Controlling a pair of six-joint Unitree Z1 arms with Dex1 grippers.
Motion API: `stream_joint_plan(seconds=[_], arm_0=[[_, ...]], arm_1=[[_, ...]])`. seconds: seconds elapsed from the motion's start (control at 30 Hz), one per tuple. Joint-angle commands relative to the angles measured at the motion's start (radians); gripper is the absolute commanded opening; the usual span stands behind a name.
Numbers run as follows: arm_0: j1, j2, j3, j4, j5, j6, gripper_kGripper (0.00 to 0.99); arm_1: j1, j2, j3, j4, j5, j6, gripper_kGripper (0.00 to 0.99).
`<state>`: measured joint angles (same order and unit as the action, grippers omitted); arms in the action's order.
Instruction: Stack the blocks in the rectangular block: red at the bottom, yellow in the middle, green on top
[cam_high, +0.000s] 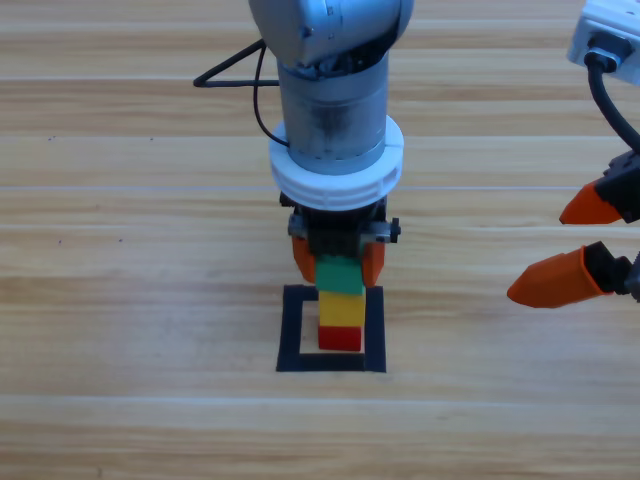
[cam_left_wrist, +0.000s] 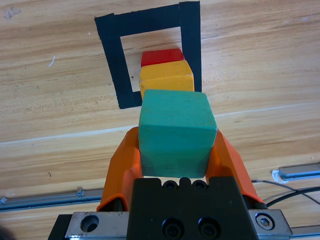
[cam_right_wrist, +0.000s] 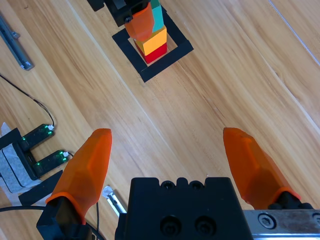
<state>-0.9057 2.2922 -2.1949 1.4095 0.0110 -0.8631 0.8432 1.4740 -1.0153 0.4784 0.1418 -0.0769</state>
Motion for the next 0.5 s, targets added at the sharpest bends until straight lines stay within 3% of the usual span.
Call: stream_joint_plan(seconds=[0.03,0.5], arm_0=[[-0.021,0.059,-0.014,0.009,0.009,-0.008,0.0],[-0.021,0.058,-0.006,0.009,0.009,-0.039,0.0]], arm_1=[[-0.029,0.022,0.015,0.005,0.019,0.0,0.983],[-0.029,0.023,0.015,0.006,0.019,0.0,0.982]])
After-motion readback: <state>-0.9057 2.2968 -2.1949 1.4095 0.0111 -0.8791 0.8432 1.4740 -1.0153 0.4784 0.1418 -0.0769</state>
